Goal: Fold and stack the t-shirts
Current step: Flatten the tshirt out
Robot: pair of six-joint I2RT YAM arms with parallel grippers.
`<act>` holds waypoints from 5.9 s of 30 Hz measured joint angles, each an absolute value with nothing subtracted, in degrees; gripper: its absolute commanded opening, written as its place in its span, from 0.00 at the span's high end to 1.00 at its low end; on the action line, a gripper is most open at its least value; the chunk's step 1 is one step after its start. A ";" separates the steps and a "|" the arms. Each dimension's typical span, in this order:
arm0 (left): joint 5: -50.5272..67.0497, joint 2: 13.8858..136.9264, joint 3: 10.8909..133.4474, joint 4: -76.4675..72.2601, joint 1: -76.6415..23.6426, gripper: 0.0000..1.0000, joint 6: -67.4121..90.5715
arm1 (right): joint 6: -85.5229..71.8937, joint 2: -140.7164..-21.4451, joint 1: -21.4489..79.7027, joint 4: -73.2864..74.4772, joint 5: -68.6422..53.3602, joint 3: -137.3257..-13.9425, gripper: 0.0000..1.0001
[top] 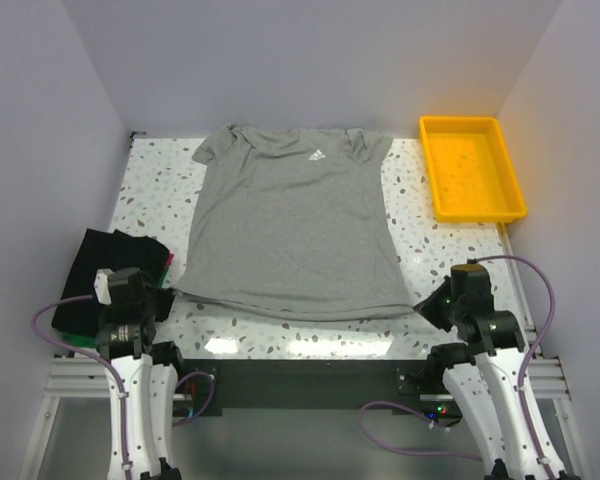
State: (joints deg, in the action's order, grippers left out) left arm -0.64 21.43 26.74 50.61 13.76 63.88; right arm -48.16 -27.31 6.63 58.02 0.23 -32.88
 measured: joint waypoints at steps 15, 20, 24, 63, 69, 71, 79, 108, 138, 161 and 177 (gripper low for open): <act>-1.96 22.92 30.20 55.86 13.76 1.00 63.88 | -52.21 -30.79 6.61 64.34 4.97 -38.89 0.96; -1.41 23.40 30.22 55.83 13.76 1.00 63.72 | -52.42 -34.11 6.61 63.72 5.82 -39.07 1.00; -1.02 23.88 30.22 55.81 13.76 1.00 63.29 | -51.07 -38.39 6.57 59.94 3.49 -38.98 0.94; 0.67 27.35 30.46 50.37 13.76 0.99 57.82 | -61.08 -52.80 27.86 44.69 11.07 -25.98 0.57; 0.67 27.55 30.46 50.24 13.76 0.99 57.63 | -61.65 -52.82 27.83 44.10 10.63 -25.58 0.74; 0.64 27.55 30.46 50.24 13.76 1.00 57.58 | -61.45 -52.82 27.83 44.21 10.61 -25.65 0.83; 0.64 27.53 30.46 50.22 13.76 1.00 57.32 | -59.07 -50.68 25.93 48.07 10.96 -32.12 1.00; 5.19 26.37 30.11 49.36 13.76 0.48 53.41 | -42.72 -47.40 4.36 59.99 8.56 -43.46 0.48; -20.84 54.85 30.02 40.60 -44.69 0.64 69.58 | -42.52 -60.64 34.61 37.67 12.67 -37.65 0.59; -33.50 74.41 39.31 40.99 -59.07 0.63 74.43 | -41.36 -62.06 34.59 37.10 20.49 -36.69 0.54; -33.65 76.05 37.78 39.75 -59.29 0.67 74.46 | -39.59 -61.56 34.33 40.69 22.52 -45.32 0.54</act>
State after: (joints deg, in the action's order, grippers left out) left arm -33.65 76.05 37.78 39.75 -59.29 74.46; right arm -39.59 -61.56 34.33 40.69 22.52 -45.32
